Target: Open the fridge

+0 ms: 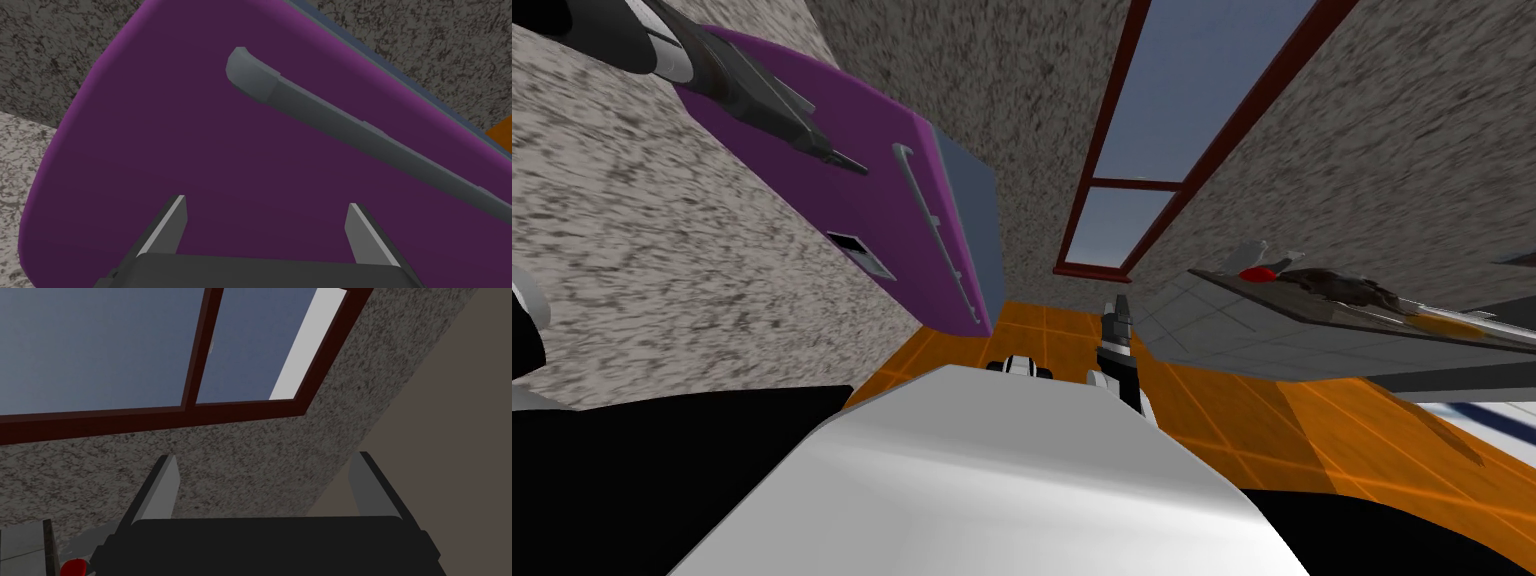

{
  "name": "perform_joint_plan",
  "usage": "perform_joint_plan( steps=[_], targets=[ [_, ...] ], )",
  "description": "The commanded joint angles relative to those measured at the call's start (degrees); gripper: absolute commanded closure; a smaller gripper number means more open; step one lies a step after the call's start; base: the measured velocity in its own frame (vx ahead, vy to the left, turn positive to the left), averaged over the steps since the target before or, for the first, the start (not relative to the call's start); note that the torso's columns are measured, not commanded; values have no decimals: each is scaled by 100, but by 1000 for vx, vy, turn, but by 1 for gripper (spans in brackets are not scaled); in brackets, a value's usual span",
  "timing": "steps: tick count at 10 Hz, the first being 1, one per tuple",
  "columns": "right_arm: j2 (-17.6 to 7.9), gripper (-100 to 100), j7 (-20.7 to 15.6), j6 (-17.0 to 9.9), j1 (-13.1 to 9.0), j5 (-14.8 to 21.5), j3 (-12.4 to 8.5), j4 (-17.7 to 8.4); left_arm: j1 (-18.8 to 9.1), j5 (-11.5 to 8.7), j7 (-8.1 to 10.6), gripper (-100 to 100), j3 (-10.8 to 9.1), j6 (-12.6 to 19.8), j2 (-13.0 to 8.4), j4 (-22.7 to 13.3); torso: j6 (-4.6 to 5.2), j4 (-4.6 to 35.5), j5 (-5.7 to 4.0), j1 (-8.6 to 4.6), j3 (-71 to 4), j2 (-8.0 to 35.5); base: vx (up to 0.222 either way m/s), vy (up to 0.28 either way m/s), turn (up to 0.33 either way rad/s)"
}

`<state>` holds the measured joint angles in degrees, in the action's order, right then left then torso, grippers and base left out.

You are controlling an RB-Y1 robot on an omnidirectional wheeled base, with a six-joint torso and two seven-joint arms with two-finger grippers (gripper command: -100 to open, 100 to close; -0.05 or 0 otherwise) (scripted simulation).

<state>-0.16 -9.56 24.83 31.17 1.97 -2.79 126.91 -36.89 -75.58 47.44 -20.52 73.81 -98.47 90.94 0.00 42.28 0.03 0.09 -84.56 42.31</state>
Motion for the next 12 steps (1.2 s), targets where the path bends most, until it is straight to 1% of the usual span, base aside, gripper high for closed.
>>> perform_joint_plan(
  steps=[1, 3, 4, 5, 7, 8, 9, 10, 11, 12],
  targets=[
    [0, 0, 0, 0, 0, 0, 0, 0, -85, -13, 137, -100, 144, 70, -219, -167, 0, -1, -1, -5, -3, -7, 199, -117, 16],
    [1, 0, 0, 0, 0, 0, 1, 0, -94, 20, 235, -100, 133, 193, -346, -274, 0, -2, -8, -24, -4, -8, 201, -139, 20],
    [0, 0, 0, 0, 0, 0, 0, 0, -99, 44, 300, -100, 126, 274, -431, -347, 1, -1, -5, -14, -1, -3, 195, -86, 24],
    [0, 0, 0, 0, 0, 0, 0, 0, -101, 55, 330, -100, 123, 312, -470, -383, -1, 1, 2, 6, 1, 0, 201, -69, 14],
    [0, 0, 0, 0, 0, 0, 0, 0, -105, 102, 430, -100, 114, 435, -594, -513, 0, 1, 1, -4, 2, 2, 189, -109, 30],
    [0, 0, 0, 0, 0, 0, 0, 0, -102, 79, 378, -100, 107, 424, -556, -479, 11, -2, -11, -18, -10, -9, 80, -62, 36],
    [0, 0, 0, 0, -2, 0, 0, 0, -103, 74, 388, -100, 114, 443, -569, -490, 16, -5, -6, 0, -10, -3, 9, -12, -5],
    [-1, 0, 0, 0, -2, 0, 0, 0, -103, 74, 387, 100, 113, 441, -567, -488, 4, 3, 4, 13, 6, 12, 8, -3, 2],
    [-1, 0, 0, 0, -2, 0, -1, 0, -153, -67, 335, 100, 67, 460, -546, -433, 2, 0, 8, 6, 14, 14, -115, 107, 4],
    [-2, 0, 0, -1, -5, 0, -1, 0, -196, -216, 284, 100, 28, 487, -516, -372, 10, -3, 16, 16, 30, 37, -232, 214, -75]
  ],
)
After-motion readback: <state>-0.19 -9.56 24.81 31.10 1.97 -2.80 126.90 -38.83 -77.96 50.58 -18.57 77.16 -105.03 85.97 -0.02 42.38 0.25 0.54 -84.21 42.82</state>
